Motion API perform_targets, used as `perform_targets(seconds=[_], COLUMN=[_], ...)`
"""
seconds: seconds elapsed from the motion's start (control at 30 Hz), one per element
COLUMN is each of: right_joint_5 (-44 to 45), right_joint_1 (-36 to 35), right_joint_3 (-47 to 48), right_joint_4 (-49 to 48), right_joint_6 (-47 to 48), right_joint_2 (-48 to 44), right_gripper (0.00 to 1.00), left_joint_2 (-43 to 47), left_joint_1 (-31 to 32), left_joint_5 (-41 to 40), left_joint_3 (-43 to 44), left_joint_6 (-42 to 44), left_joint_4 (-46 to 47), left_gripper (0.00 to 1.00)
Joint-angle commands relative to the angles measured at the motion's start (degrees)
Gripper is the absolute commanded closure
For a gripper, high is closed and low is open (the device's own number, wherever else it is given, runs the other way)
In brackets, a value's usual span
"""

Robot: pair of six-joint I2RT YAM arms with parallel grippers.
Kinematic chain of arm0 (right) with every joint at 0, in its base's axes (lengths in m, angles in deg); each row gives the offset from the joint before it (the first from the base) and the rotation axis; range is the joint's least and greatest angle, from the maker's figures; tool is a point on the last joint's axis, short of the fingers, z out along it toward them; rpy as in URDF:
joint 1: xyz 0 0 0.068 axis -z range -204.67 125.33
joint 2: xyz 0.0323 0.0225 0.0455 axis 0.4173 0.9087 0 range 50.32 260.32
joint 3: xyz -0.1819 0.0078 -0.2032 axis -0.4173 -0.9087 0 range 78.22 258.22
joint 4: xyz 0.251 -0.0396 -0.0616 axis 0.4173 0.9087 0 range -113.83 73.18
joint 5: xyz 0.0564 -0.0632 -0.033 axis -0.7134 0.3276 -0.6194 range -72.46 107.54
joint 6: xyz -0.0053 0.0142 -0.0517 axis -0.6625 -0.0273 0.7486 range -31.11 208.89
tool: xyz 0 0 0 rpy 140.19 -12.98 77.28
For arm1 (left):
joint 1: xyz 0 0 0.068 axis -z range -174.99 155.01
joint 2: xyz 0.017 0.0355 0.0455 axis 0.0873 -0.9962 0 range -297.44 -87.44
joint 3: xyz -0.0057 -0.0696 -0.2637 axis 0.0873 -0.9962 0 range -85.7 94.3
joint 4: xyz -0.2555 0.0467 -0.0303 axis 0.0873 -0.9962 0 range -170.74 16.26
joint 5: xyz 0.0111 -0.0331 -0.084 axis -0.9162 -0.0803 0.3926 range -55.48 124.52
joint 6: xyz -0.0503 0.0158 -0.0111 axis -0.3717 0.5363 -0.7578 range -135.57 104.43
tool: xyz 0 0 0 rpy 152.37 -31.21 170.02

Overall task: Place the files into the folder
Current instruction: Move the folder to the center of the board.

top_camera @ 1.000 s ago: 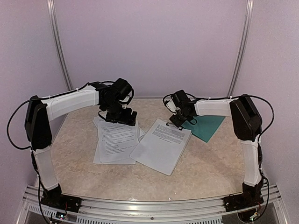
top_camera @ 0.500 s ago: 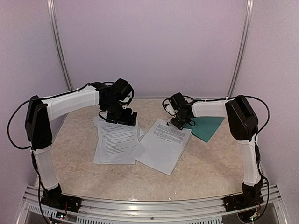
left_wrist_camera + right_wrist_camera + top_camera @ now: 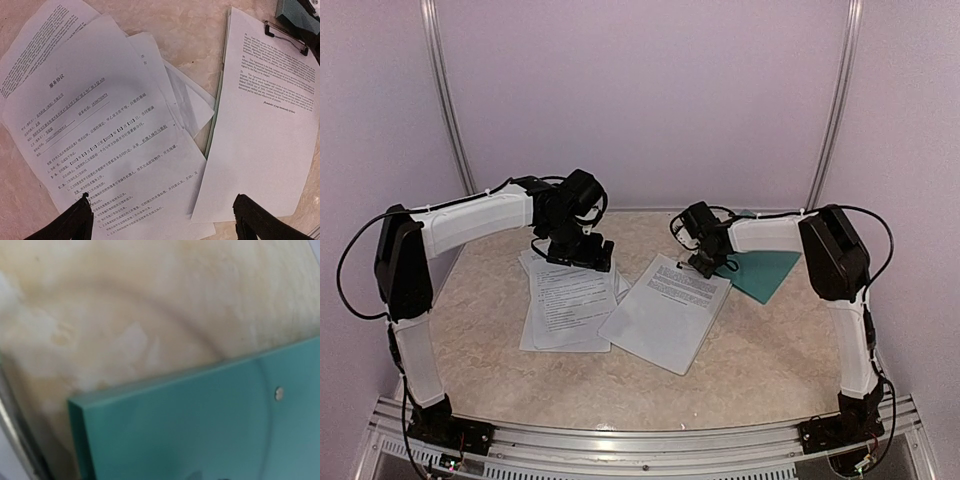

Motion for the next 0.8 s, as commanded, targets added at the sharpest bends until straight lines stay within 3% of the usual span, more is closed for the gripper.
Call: perform_targets(seconds=[0.0,0.33,0.7,0.77], right_joint_5=[4.61,9.49,18.86,20.86], right_joint_1=[-0.95,-1.53,-3.51,-4.24], right_joint_3=[0.51,0.77,0.57,0.08], right_joint_4=[1.30,0.75,1.14,1.42], right_joint_6=[1.07,2.56,5.87,6.42], right_joint_2=[2.42,4.19,4.09,3.33], right_gripper=[0.53,0.65,0.99,1.00], left_joint_2=[-1.13,-1.31,-1.07,-0.91], left_joint_1=[-0.05,-0.05,-0.05,-0.05], left_joint_5=[0.76,1.27,1.28,1.10], left_joint_3=[0.52,0.22,-0.01,-0.09], left_joint_6=[-0.08,-0.08,0.22,0.27], left_joint_4=[-0.25,0.01,0.07,-0.06], left_gripper=[0.06,0.06,0.06,0.06])
